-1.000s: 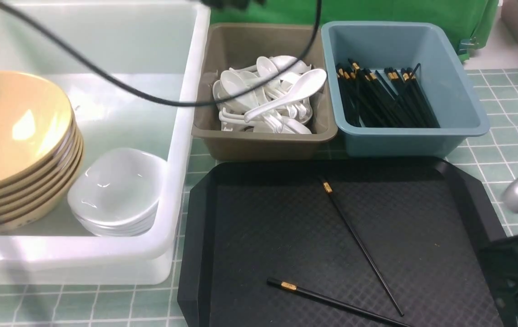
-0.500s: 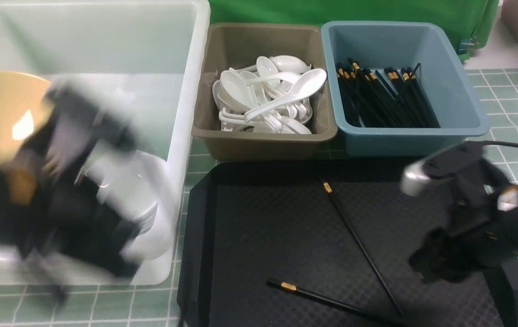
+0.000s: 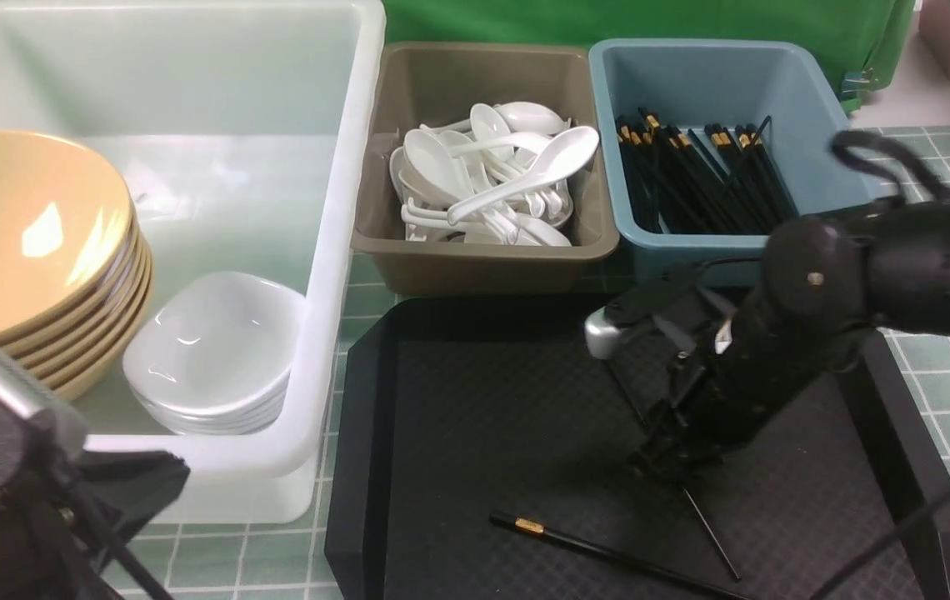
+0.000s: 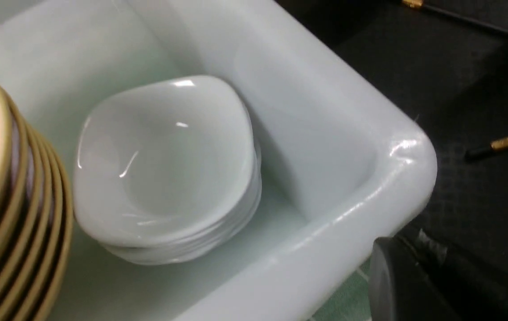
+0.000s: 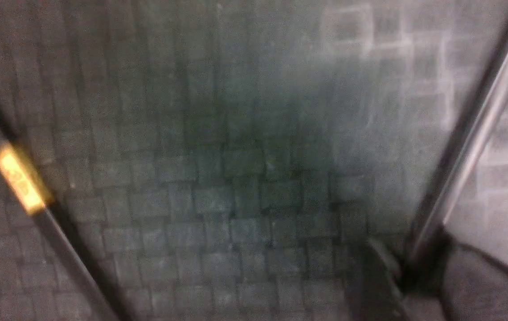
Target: On blue table put chopsticks spoon bowls plates into blue grey white boxes.
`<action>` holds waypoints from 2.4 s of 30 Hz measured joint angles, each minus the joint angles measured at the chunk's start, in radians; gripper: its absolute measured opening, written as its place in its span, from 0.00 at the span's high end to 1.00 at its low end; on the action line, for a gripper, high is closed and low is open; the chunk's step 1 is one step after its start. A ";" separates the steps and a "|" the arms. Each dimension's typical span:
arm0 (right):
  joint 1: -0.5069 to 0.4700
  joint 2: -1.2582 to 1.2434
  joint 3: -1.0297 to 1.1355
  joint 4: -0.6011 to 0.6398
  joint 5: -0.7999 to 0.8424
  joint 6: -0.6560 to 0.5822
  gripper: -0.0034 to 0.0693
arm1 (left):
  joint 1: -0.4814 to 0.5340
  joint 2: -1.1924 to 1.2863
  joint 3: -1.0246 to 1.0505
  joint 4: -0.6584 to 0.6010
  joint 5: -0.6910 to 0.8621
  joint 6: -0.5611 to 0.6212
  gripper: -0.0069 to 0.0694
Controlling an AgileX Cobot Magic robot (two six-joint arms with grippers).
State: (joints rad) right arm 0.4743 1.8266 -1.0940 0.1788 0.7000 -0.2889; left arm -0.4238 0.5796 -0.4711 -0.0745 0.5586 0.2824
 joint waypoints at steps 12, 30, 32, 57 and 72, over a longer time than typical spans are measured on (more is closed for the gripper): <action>0.000 -0.047 -0.022 -0.003 0.101 -0.029 0.89 | 0.000 -0.005 0.000 -0.002 -0.033 -0.013 0.90; -0.053 -0.197 -0.154 -0.114 0.174 -0.056 0.86 | 0.000 -0.006 0.000 -0.003 -0.040 -0.013 0.90; -0.053 -0.140 -0.148 -0.120 0.191 -0.064 0.79 | 0.000 -0.007 0.000 -0.003 -0.040 -0.013 0.90; 0.003 0.070 -0.151 -0.198 0.200 -0.085 0.86 | 0.000 -0.007 0.001 -0.044 -0.040 -0.013 0.90; -0.017 -0.270 -0.151 -0.237 -0.228 -0.079 0.87 | 0.000 -0.007 0.001 -0.045 -0.041 -0.010 0.90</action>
State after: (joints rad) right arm 0.4570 1.5567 -1.2450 -0.0583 0.4723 -0.3680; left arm -0.4238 0.5727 -0.4699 -0.1194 0.5176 0.2725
